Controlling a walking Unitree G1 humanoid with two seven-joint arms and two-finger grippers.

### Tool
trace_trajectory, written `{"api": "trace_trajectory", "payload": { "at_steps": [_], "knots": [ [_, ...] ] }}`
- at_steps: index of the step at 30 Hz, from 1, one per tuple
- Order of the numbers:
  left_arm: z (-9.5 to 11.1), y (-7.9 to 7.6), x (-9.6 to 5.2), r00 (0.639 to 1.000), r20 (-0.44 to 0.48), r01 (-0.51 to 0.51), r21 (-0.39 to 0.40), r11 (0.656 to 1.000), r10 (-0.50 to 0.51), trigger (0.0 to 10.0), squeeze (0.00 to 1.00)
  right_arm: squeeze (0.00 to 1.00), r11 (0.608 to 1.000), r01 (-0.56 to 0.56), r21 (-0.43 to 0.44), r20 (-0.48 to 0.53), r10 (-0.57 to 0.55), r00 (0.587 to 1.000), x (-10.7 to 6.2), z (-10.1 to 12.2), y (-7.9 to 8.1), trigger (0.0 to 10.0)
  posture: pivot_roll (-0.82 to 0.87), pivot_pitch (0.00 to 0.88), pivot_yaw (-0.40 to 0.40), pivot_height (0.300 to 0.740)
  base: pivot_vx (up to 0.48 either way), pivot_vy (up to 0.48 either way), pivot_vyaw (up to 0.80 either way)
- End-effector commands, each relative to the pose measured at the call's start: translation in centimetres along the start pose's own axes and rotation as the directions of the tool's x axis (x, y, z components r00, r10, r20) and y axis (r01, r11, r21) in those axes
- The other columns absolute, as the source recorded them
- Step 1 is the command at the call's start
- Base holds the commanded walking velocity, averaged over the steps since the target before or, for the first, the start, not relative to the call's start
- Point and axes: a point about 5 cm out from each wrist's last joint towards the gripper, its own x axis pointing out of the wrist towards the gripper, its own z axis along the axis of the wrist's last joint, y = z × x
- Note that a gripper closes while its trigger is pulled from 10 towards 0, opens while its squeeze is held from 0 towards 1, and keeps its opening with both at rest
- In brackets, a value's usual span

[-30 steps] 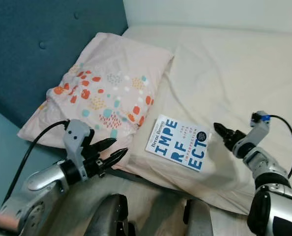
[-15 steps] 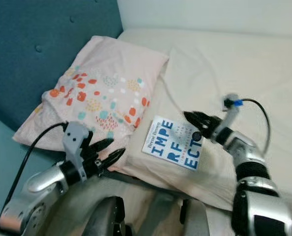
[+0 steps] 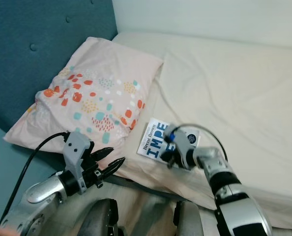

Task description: Clean up the room

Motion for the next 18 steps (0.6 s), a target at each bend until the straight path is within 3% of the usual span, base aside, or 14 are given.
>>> {"api": "trace_trajectory", "payload": {
  "at_steps": [1, 6, 10, 18],
  "knots": [
    [-0.1, -0.4, -0.2, 1.0, -0.014, 0.02, 0.015, 1.0, -0.02, 10.0, 0.0, 0.0, 1.0, -0.024, -0.012, -0.037, 0.024, 0.999, 0.2, -0.2, 0.3, 0.0, 0.12, 0.207, -0.024, 0.606, 0.0, 0.0, 0.0],
    [-0.1, -0.4, -0.2, 1.0, -0.012, 0.024, 0.018, 1.0, -0.024, 10.0, 0.0, 0.0, 0.997, -0.068, -0.028, -0.079, 0.065, 0.995, 0.2, -0.6, 0.5, 0.0, 0.12, 0.203, -0.025, 0.606, 0.0, 0.0, 0.0],
    [0.0, -0.4, 0.0, 1.0, -0.001, 0.011, 0.01, 1.0, -0.011, 10.0, 0.0, 0.0, 0.996, -0.009, -0.086, -0.145, -0.003, 0.989, 0.2, -1.2, 0.0, 0.0, 0.12, 0.2, -0.028, 0.606, 0.0, 0.0, 0.0],
    [-0.1, -0.4, 0.1, 1.0, -0.003, 0.016, 0.012, 1.0, -0.016, 10.0, 0.0, 0.0, 0.994, 0.008, -0.114, -0.226, -0.033, 0.974, -0.3, -2.4, -0.2, 0.0, 0.12, 0.193, -0.026, 0.606, 0.0, 0.0, 0.0]
  ]
}}
